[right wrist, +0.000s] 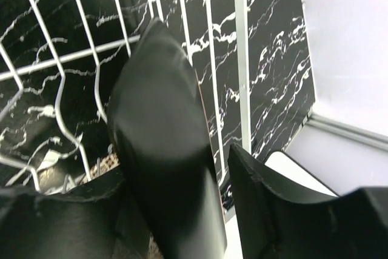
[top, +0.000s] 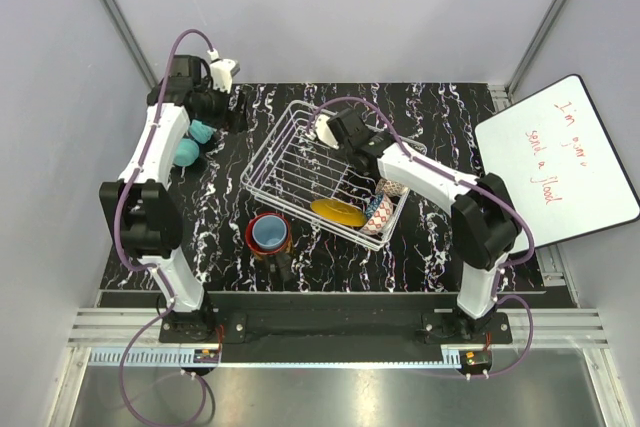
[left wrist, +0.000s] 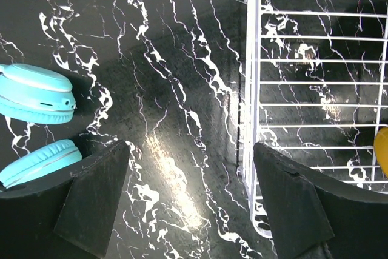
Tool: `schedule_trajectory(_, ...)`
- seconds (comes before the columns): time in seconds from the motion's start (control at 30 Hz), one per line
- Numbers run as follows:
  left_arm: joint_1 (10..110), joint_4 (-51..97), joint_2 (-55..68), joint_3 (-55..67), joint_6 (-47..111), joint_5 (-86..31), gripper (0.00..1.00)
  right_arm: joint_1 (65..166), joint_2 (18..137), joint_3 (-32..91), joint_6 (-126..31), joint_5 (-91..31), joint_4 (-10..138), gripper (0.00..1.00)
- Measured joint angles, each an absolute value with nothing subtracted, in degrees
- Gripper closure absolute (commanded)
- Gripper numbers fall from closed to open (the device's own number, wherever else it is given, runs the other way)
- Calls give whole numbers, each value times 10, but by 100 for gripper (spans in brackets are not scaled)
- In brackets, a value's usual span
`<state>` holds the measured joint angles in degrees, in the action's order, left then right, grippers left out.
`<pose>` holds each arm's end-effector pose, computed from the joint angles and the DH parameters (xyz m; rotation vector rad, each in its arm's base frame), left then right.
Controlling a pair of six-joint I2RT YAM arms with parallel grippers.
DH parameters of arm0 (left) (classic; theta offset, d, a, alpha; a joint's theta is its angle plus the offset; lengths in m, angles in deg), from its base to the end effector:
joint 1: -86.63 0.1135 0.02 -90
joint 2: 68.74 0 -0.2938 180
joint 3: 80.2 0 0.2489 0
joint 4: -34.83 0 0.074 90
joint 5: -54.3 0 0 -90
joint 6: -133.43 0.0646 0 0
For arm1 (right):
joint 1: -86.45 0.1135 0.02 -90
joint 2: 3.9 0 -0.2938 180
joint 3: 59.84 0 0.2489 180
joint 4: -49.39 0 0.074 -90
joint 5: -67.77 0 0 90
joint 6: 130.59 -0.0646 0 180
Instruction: Load the mixed dishes into the dish rack
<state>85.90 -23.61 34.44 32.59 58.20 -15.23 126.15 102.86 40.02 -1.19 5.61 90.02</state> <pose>0.4206 -0.0280 0.3399 0.4790 2.3273 -0.3160 0.3581 0.2581 0.2682 -1.3168 1.9487 -0.5778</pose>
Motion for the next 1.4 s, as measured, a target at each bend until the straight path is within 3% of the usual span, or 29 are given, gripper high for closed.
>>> schedule_trajectory(0.33,859,-246,344,316,593,-153,15,1289,987,403,-59,100,974,34)
schedule_trajectory(0.47,859,-247,345,316,597,-153,15,1299,987,458,-98,117,1037,30)
schedule_trajectory(0.6,859,-247,350,316,597,-151,16,1304,971,552,-190,99,1090,29)
schedule_trajectory(0.73,859,-245,360,312,597,-145,16,1306,874,571,-321,62,1102,29)
schedule_trajectory(0.83,859,-246,361,295,600,-138,16,1307,776,530,-422,39,1111,35)
schedule_trajectory(0.87,856,-247,361,271,608,-132,17,1307,678,428,-523,14,1126,36)
schedule_trajectory(0.97,853,-250,361,257,615,-130,18,1307,631,341,-594,-5,1146,37)
schedule_trajectory(1.17,847,-254,369,250,622,-128,18,1307,649,218,-688,-44,1188,36)
schedule_trajectory(1.4,846,-253,371,247,625,-125,18,1307,670,186,-729,-48,1179,36)
